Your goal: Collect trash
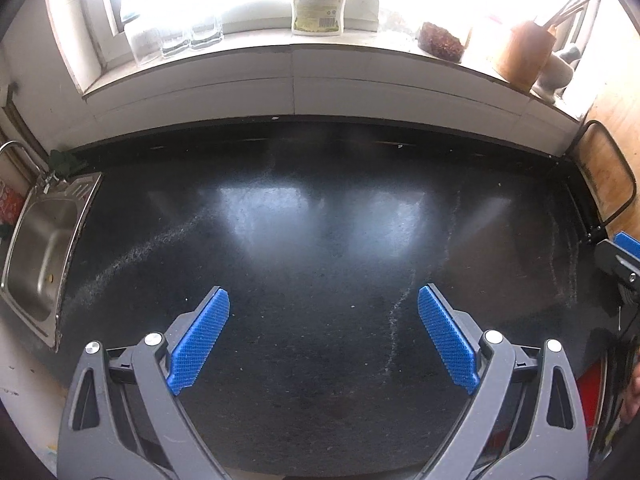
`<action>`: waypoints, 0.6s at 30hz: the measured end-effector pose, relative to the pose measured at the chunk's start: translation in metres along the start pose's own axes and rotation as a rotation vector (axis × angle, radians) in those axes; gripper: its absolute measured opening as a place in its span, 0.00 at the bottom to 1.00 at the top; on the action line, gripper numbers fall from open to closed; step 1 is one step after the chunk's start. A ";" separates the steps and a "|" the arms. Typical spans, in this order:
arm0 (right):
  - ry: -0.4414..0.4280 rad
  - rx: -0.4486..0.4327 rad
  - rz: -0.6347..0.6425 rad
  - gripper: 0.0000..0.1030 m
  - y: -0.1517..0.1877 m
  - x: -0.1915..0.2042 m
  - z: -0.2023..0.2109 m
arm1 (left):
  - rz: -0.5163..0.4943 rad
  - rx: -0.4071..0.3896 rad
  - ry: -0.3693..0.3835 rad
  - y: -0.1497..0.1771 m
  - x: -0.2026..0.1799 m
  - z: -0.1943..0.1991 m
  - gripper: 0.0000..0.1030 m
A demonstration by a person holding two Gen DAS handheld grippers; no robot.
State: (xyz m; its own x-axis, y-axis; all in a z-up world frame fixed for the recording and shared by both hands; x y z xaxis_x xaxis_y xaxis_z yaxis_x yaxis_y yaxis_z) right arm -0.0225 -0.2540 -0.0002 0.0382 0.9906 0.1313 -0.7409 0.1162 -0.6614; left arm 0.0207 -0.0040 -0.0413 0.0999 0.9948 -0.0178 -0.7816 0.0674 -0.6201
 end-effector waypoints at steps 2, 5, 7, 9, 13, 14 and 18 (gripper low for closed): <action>0.005 0.001 0.004 0.93 -0.002 0.002 -0.002 | -0.003 -0.001 -0.002 -0.001 0.002 -0.001 0.90; 0.009 -0.004 0.001 0.93 -0.003 0.005 0.000 | -0.004 0.001 0.000 -0.001 0.007 -0.002 0.90; 0.016 -0.004 0.002 0.93 -0.002 0.007 0.000 | -0.006 0.002 -0.002 0.000 0.009 -0.003 0.90; 0.017 -0.008 -0.002 0.93 -0.003 0.008 0.001 | -0.005 0.003 0.001 0.000 0.012 -0.003 0.90; 0.022 -0.010 0.003 0.93 -0.003 0.012 0.002 | 0.000 -0.002 0.003 0.000 0.016 -0.001 0.90; 0.022 -0.009 0.005 0.93 -0.002 0.013 0.002 | 0.001 -0.003 0.005 0.000 0.017 -0.001 0.90; 0.024 -0.006 0.008 0.93 0.000 0.017 0.004 | 0.012 0.002 0.004 0.001 0.019 -0.001 0.90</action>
State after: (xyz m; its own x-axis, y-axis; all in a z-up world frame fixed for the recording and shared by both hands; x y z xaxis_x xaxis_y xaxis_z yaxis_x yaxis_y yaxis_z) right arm -0.0243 -0.2374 0.0048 0.0484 0.9929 0.1083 -0.7370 0.1086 -0.6671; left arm 0.0225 0.0148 -0.0433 0.0934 0.9952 -0.0285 -0.7839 0.0559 -0.6183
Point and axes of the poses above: each gripper's, at about its wrist camera, not at the fingertips, and z roughly against the way its jaws point, x to its left, y to its underside, the point moved 2 cm from there along -z, roughly the way its jaws point, and after that the axes turned 9 degrees about -x, right-handed, at the moved point
